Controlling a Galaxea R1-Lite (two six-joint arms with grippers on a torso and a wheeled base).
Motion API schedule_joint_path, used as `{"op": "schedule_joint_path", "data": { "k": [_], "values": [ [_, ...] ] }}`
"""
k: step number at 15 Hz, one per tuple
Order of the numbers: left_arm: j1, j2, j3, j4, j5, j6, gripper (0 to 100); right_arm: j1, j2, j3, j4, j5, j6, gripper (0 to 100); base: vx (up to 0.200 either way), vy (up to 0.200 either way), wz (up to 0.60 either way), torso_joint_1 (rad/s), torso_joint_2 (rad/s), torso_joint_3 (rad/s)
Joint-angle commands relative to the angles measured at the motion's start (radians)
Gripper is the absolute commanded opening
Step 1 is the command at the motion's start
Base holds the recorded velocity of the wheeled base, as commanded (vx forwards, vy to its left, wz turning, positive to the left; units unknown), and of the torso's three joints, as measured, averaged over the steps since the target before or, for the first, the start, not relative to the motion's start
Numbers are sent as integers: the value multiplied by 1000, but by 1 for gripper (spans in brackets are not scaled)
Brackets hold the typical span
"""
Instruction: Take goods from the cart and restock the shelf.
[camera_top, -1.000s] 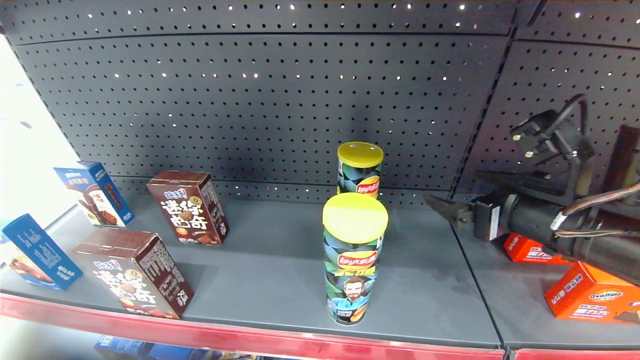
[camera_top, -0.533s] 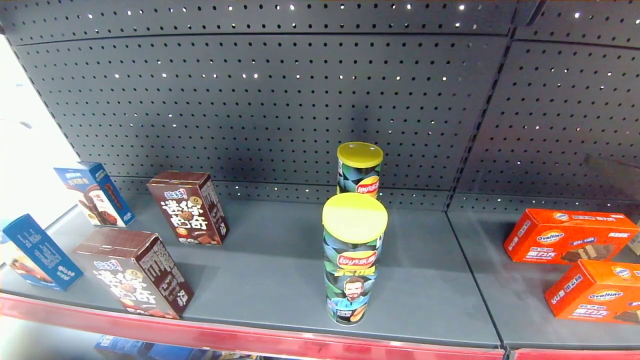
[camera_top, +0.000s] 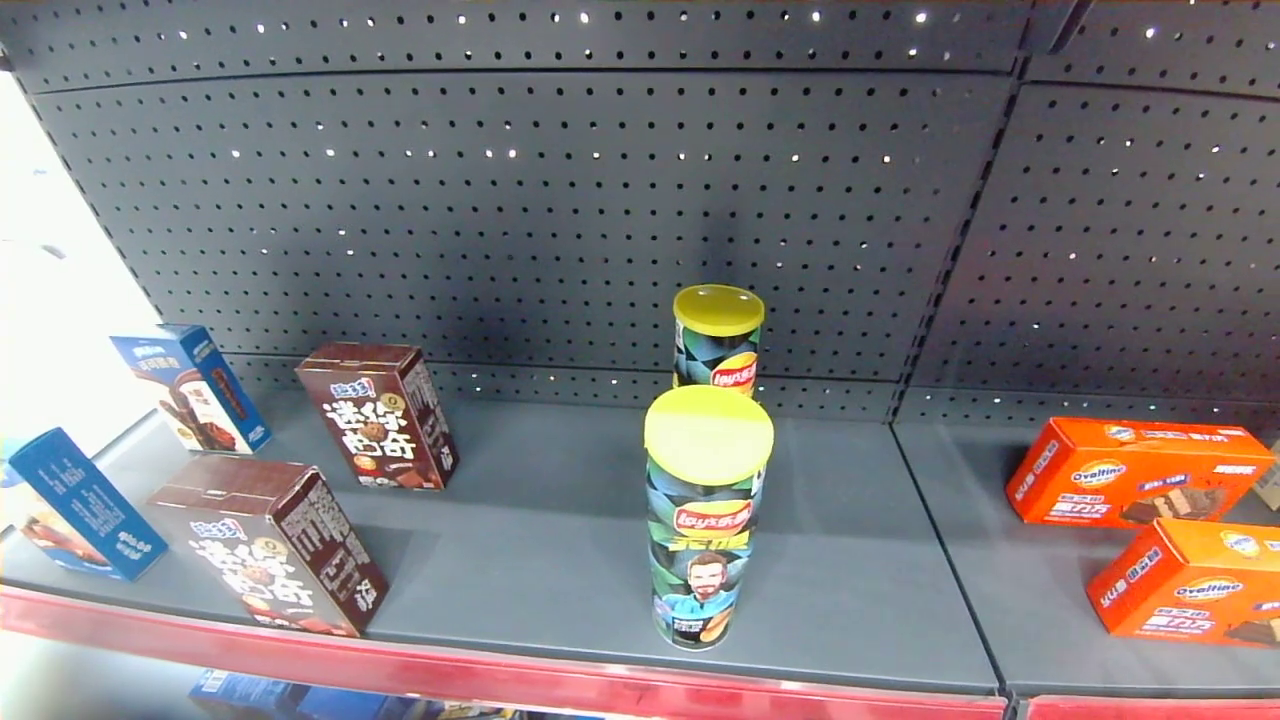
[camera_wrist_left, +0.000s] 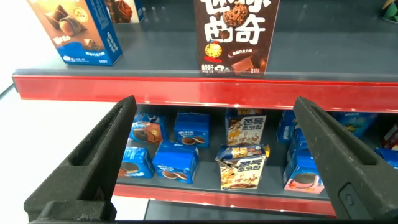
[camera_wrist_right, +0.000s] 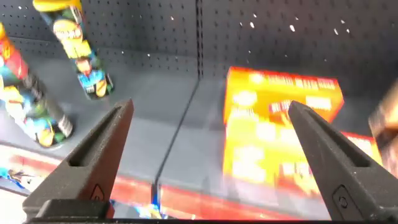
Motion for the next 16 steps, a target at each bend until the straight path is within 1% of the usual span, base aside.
{"op": "schedule_joint_path", "data": {
  "k": [1,4,5,7,8,11,13,15,16],
  "values": [
    [0,0,0,0,1,0,100,-35,-182,122,3,3,4,100,0,0,0,0,0,0],
    [0,0,0,0,1,0,100,-95,-252,199,3,-11,3,100,0,0,0,0,0,0],
    [0,0,0,0,1,0,100,-130,-280,251,3,-30,1,100,0,0,0,0,0,0],
    [0,0,0,0,1,0,100,-150,-333,308,2,-26,1,100,0,0,0,0,0,0],
    [0,0,0,0,1,0,100,-145,-379,360,-6,-34,0,100,0,0,0,0,0,0],
    [0,0,0,0,1,0,100,-142,-382,394,-21,-37,-12,100,0,0,0,0,0,0],
    [0,0,0,0,1,0,100,-142,-382,395,-21,-34,-28,100,0,0,0,0,0,0],
    [0,0,0,0,1,0,100,-116,-436,394,23,-21,-31,100,0,0,0,0,0,0],
    [0,0,0,0,1,0,100,-116,-436,395,25,-21,-34,100,0,0,0,0,0,0]
  ]
}}
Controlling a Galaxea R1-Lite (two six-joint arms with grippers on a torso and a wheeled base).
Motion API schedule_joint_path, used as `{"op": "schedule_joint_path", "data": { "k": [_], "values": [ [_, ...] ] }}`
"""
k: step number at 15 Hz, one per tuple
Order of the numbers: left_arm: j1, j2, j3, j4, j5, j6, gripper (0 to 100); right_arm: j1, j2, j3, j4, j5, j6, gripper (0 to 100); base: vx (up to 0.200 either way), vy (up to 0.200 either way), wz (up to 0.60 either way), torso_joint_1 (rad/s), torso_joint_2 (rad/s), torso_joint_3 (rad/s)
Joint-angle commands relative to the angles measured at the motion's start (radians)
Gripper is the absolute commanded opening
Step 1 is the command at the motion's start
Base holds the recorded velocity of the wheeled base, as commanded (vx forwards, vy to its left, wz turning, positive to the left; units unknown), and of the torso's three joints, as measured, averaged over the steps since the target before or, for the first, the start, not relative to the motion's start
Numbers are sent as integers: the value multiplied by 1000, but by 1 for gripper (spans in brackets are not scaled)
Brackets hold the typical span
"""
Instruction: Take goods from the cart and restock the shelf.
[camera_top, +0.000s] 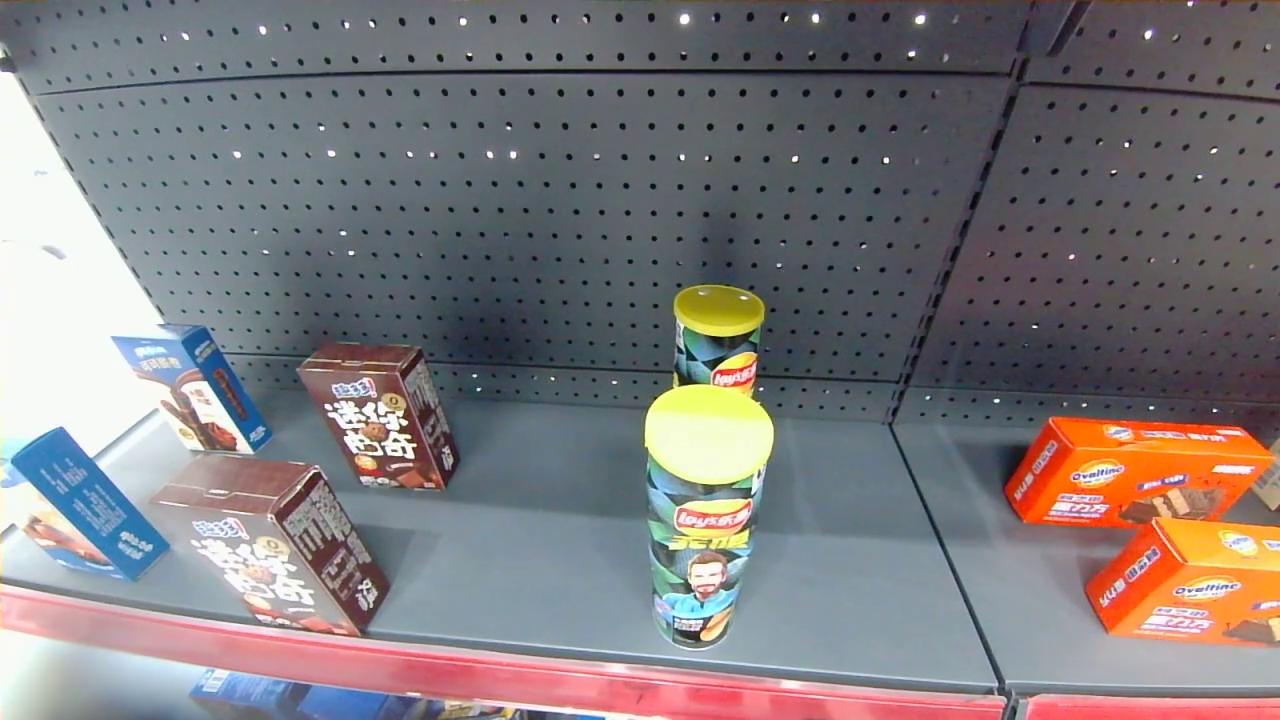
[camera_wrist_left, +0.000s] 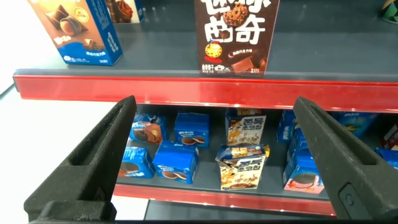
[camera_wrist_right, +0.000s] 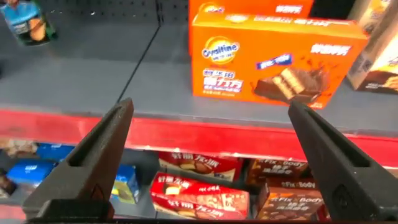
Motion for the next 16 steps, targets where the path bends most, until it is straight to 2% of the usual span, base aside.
{"op": "schedule_joint_path", "data": {
  "k": [1,4,6,7,9,10,11,12,14,15,16],
  "values": [
    [0,0,0,0,0,0,100,8,-24,0,-3,4,-5,100,0,0,0,0,0,0],
    [0,0,0,0,0,0,100,8,-24,0,-2,19,-64,100,0,0,0,0,0,0],
    [0,0,0,2,-33,11,100,8,-24,2,-2,93,-72,100,0,0,0,0,0,0],
    [-1,0,-2,3,-84,22,100,8,-24,2,-2,78,-92,100,0,0,0,0,0,0],
    [-1,0,0,0,-116,80,100,8,-24,0,1,81,-97,100,0,0,0,0,0,0],
    [-1,0,-18,-21,-136,92,100,8,-24,-4,9,82,-95,100,0,0,0,0,0,0],
    [-3,12,-112,-20,-150,94,100,8,-24,-6,15,70,-94,100,0,0,0,0,0,0],
    [-1,64,-155,18,-153,95,100,8,-24,-4,12,65,-92,100,0,0,0,0,0,0],
    [-6,76,-179,72,-171,100,100,8,-24,-3,10,69,-98,100,0,0,0,0,0,0],
    [-12,81,-190,84,-207,103,100,8,-24,-3,9,69,-101,100,0,0,0,0,0,0],
    [-24,116,-225,104,-397,120,100,8,-24,-3,7,75,-118,100,0,0,0,0,0,0]
  ]
}}
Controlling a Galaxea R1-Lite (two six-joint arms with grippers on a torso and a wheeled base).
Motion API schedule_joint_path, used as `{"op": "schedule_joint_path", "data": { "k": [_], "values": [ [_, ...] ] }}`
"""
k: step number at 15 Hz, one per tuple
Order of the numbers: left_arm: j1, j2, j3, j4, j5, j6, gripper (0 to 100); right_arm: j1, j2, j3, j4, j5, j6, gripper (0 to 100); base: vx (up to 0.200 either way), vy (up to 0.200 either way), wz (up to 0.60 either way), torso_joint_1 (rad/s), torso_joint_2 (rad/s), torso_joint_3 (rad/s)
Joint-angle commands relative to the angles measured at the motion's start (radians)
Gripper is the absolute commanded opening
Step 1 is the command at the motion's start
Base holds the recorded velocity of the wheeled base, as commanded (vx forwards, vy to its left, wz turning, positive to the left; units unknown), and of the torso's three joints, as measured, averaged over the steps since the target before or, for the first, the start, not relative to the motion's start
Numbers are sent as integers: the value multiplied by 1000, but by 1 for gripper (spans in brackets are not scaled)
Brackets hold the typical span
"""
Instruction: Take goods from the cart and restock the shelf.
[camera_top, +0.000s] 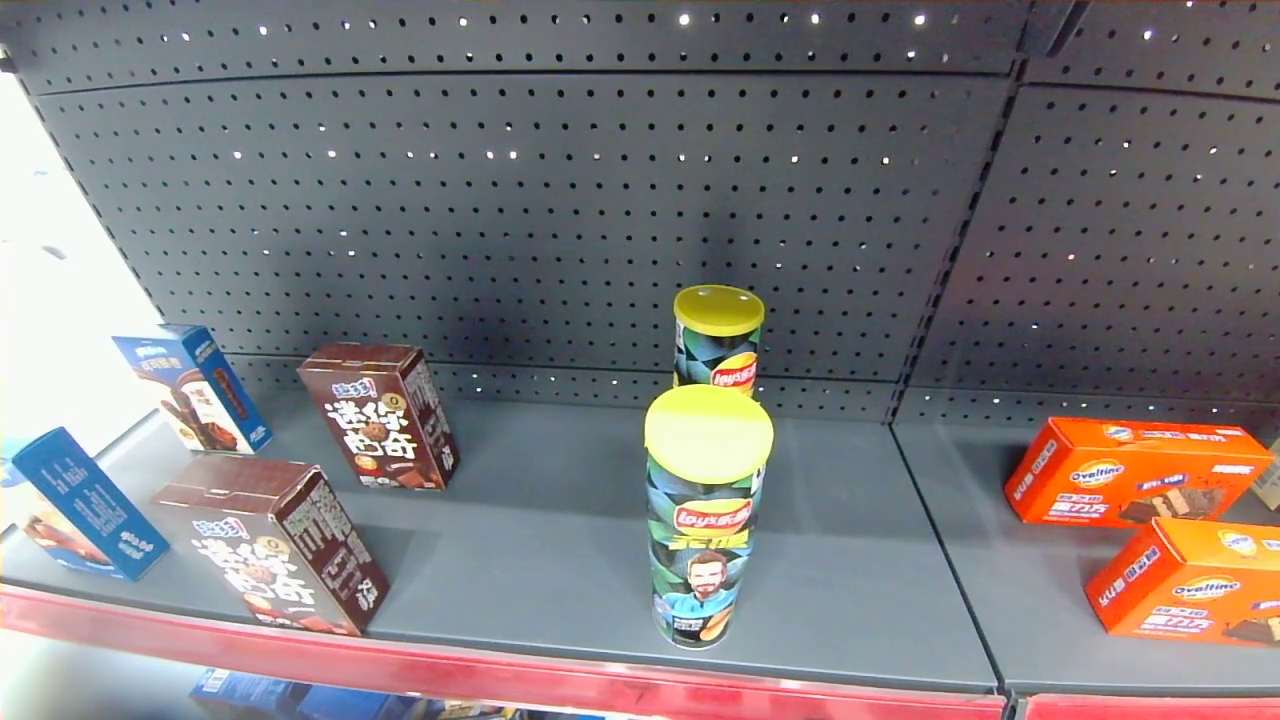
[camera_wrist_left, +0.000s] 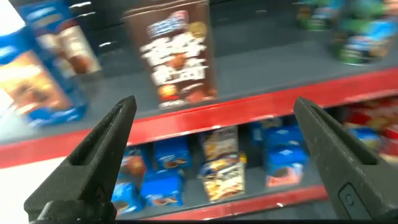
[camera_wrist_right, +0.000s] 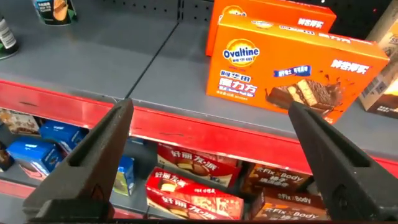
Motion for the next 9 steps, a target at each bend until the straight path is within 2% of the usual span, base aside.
{"op": "schedule_joint_path", "data": {
  "k": [1,2,4,5,6,8,9],
  "values": [
    [-10,73,-44,19,-219,19,100,0,2,0,0,6,-3,100,0,0,0,0,0,0],
    [-8,95,-44,19,-253,19,100,0,2,0,0,6,2,100,0,0,0,0,0,0],
    [-1,134,-55,13,-230,18,100,0,2,-2,0,-1,15,100,0,0,0,0,0,0],
    [32,196,-124,16,-141,16,100,0,2,0,0,-8,48,100,0,0,0,0,0,0],
    [32,231,-152,15,-130,16,100,0,2,-2,2,-7,49,100,0,0,0,0,0,0],
    [27,285,-176,13,-144,18,100,0,2,-2,3,-2,63,100,0,0,0,0,0,0],
    [13,309,-181,11,-173,19,100,0,2,-2,0,-4,68,100,0,0,0,0,0,0]
  ]
}}
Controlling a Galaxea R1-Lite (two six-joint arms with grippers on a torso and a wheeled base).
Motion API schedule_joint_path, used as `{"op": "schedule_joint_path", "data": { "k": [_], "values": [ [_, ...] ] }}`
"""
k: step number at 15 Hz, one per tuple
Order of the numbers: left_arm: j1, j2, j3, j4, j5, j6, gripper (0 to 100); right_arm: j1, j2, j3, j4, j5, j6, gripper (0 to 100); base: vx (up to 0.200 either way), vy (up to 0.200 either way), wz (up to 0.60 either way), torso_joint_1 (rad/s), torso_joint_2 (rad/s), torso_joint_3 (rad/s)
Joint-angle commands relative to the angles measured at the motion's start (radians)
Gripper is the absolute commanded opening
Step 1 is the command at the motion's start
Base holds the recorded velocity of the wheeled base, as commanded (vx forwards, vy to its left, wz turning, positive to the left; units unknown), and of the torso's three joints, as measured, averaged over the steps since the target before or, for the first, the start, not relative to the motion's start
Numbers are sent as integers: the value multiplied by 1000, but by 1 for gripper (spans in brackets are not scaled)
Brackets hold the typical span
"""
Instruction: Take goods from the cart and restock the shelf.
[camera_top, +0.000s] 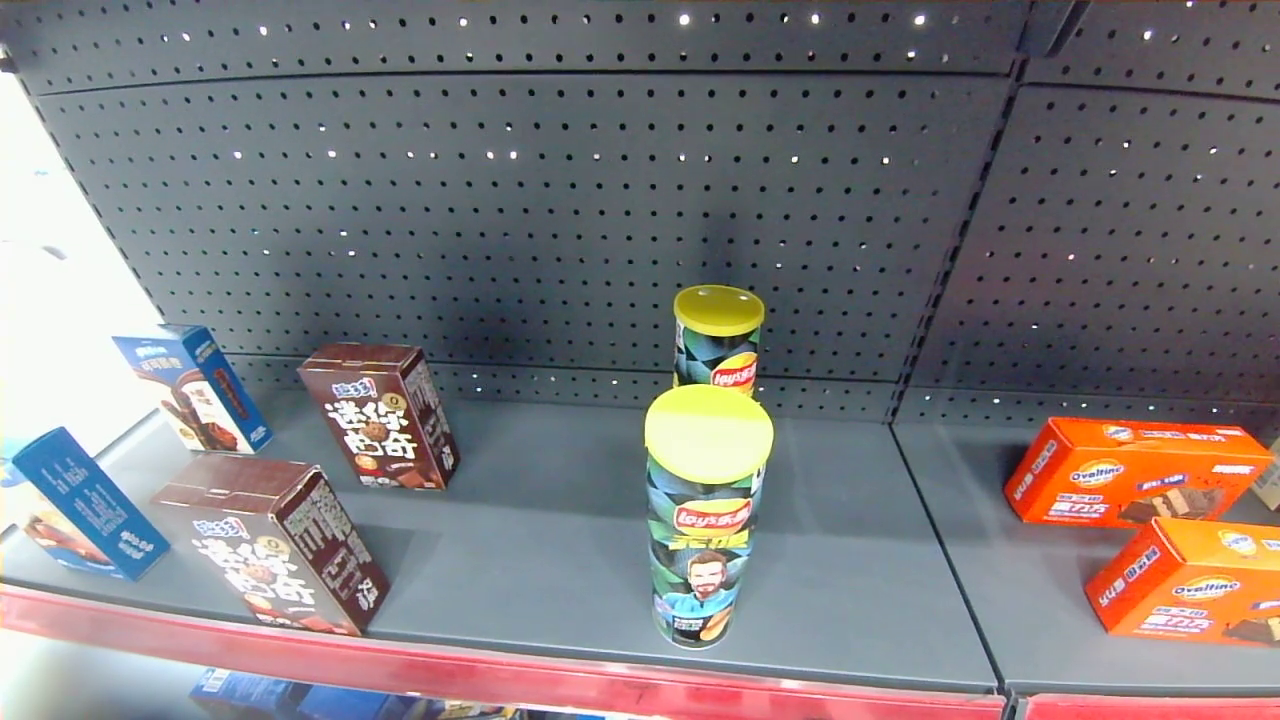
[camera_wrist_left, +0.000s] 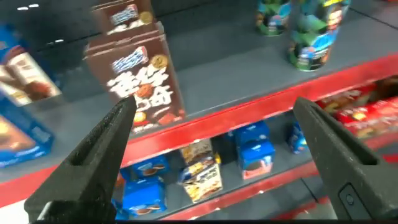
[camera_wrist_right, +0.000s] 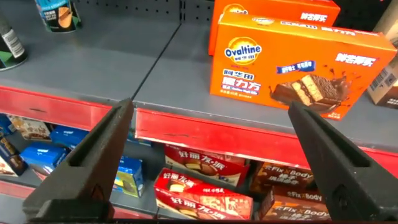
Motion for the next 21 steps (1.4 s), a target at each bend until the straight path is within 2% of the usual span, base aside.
{"op": "schedule_joint_path", "data": {
  "k": [1,2,4,5,6,7,8,9,10,11,12,14,15,16,18,21],
  "values": [
    [-44,116,-27,-2,-93,1,100,0,2,1,-2,4,3,100,0,0,0,0,0,0],
    [-56,173,-37,-5,-181,3,100,0,2,1,-2,1,7,100,0,0,0,0,0,0],
    [-61,246,-98,-5,-239,1,100,0,2,-2,5,15,9,100,0,0,0,0,0,0],
    [-66,349,-152,-25,-259,1,100,0,2,1,1,25,20,100,0,0,0,0,0,0],
    [-66,409,-185,-62,-256,1,100,0,2,1,-1,25,20,100,0,0,0,0,0,0],
    [-66,458,-205,-99,-245,3,100,0,2,1,-1,24,20,100,0,0,0,0,0,0],
    [-86,559,-224,-168,-195,10,100,0,2,0,4,28,21,100,0,0,0,0,0,0],
    [-127,601,-219,-186,-143,23,100,0,2,0,4,30,21,100,0,0,0,0,0,0],
    [-179,650,-210,-195,-64,24,100,0,2,0,4,27,23,100,0,0,0,0,0,0],
    [-207,673,-204,-200,-46,23,100,0,2,0,2,24,23,100,0,0,0,0,0,0],
    [-273,707,-192,-226,-32,19,100,0,2,0,1,22,23,100,0,0,0,0,0,0],
    [-343,777,-184,-289,-14,19,100,0,2,0,2,22,21,100,0,0,0,0,0,0],
    [-368,846,-187,-370,8,23,100,0,2,0,4,21,21,100,0,0,0,0,0,0],
    [-375,891,-187,-433,19,26,100,0,2,0,2,21,21,100,0,0,0,0,0,0],
    [-411,949,-185,-496,49,26,100,0,2,0,2,22,21,100,0,0,0,0,0,0],
    [-435,992,-181,-497,75,21,100,0,2,0,2,25,21,100,0,0,0,0,0,0]
  ]
}}
